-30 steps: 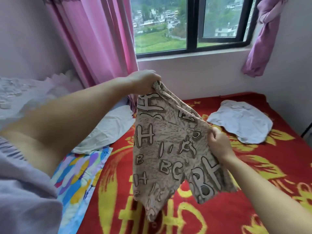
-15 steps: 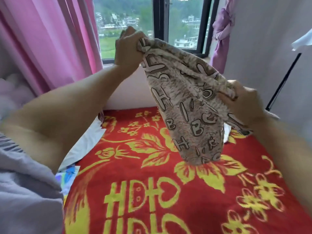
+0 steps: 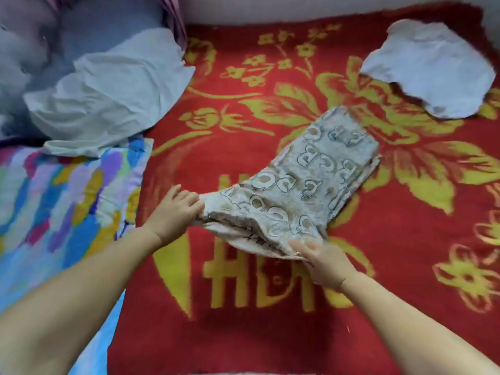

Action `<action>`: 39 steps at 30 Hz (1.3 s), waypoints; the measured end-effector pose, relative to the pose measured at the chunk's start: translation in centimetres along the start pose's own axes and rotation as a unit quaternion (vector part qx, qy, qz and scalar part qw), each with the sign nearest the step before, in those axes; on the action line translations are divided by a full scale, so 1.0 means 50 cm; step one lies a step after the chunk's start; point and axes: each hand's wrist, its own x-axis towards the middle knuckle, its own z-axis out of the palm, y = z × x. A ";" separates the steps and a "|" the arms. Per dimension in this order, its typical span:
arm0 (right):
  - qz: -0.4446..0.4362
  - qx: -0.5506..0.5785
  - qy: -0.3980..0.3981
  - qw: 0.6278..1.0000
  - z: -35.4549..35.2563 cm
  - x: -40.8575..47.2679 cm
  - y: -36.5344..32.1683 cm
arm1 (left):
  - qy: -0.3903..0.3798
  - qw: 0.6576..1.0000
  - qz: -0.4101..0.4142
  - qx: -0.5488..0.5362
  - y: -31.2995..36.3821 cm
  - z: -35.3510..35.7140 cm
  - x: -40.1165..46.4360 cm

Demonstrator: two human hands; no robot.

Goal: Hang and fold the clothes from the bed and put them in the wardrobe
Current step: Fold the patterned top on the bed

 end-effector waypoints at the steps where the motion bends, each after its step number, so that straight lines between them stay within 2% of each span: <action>1: -0.012 0.006 -0.041 0.999 0.071 0.018 -0.026 | -0.033 0.999 0.007 0.015 0.002 0.066 -0.055; 4: -0.060 0.018 -0.112 0.992 0.229 0.051 -0.099 | -0.142 0.989 -0.013 0.038 0.016 0.213 -0.190; 6: -0.091 0.015 -0.140 0.986 0.281 0.054 -0.137 | -0.177 0.982 -0.044 0.050 0.031 0.264 -0.253; 8: -0.099 0.037 -0.159 0.982 0.295 0.045 -0.150 | -0.264 0.958 -0.100 0.048 0.046 0.287 -0.294; 9: -0.085 0.075 -0.151 0.982 0.290 0.039 -0.147 | -0.301 0.944 -0.122 0.052 0.057 0.288 -0.303; 11: -0.011 0.179 -0.048 0.983 0.265 0.025 -0.121 | -0.335 0.932 -0.133 0.048 0.090 0.280 -0.303; 13: 0.133 0.252 0.104 0.953 0.230 0.014 -0.062 | -0.291 0.953 -0.086 0.007 0.141 0.262 -0.274; 14: 0.208 0.279 0.145 0.926 0.213 0.011 -0.021 | -0.248 0.967 -0.051 -0.018 0.174 0.258 -0.257; 15: 0.271 0.306 0.142 0.902 0.196 0.011 0.018 | -0.217 0.975 -0.025 -0.045 0.213 0.258 -0.239; 17: 0.326 0.344 0.026 0.880 0.179 0.015 0.079 | -0.227 0.971 0.020 -0.077 0.300 0.263 -0.199; 19: 0.304 0.348 -0.068 0.884 0.186 0.026 0.099 | -0.290 0.950 0.018 -0.113 0.386 0.291 -0.163; 20: 0.293 0.360 -0.076 0.883 0.192 0.035 0.098 | -0.327 0.936 -0.006 -0.133 0.421 0.308 -0.145; 22: 0.283 0.422 -0.066 0.859 0.200 0.054 0.088 | -0.345 0.927 -0.052 -0.139 0.466 0.328 -0.111; 24: 0.271 0.483 -0.096 0.827 0.212 0.072 0.086 | -0.299 0.941 -0.079 -0.137 0.484 0.331 -0.099; 26: 0.256 0.529 -0.154 0.794 0.226 0.072 0.091 | -0.197 0.962 -0.103 -0.161 0.487 0.325 -0.098; 28: 0.256 0.562 -0.184 0.765 0.233 0.062 0.099 | -0.113 0.961 -0.130 -0.215 0.489 0.330 -0.100; 30: 0.252 0.599 -0.207 0.731 0.234 0.051 0.116 | -0.103 0.930 -0.195 -0.295 0.491 0.333 -0.093; 32: 0.253 0.617 -0.254 0.700 0.229 0.037 0.136 | -0.141 0.878 -0.279 -0.363 0.495 0.329 -0.093; 34: 0.266 0.582 -0.305 0.705 0.213 0.023 0.156 | -0.179 0.843 -0.313 -0.400 0.506 0.319 -0.106; 36: 0.283 0.534 -0.347 0.718 0.185 0.022 0.176 | -0.234 0.812 -0.311 -0.435 0.517 0.309 -0.119; 37: 0.288 0.531 -0.362 0.710 0.168 0.028 0.180 | -0.250 0.790 -0.321 -0.459 0.518 0.303 -0.119; 39: 0.300 0.574 -0.351 0.676 0.126 0.056 0.171 | -0.240 0.711 -0.393 -0.532 0.501 0.290 -0.102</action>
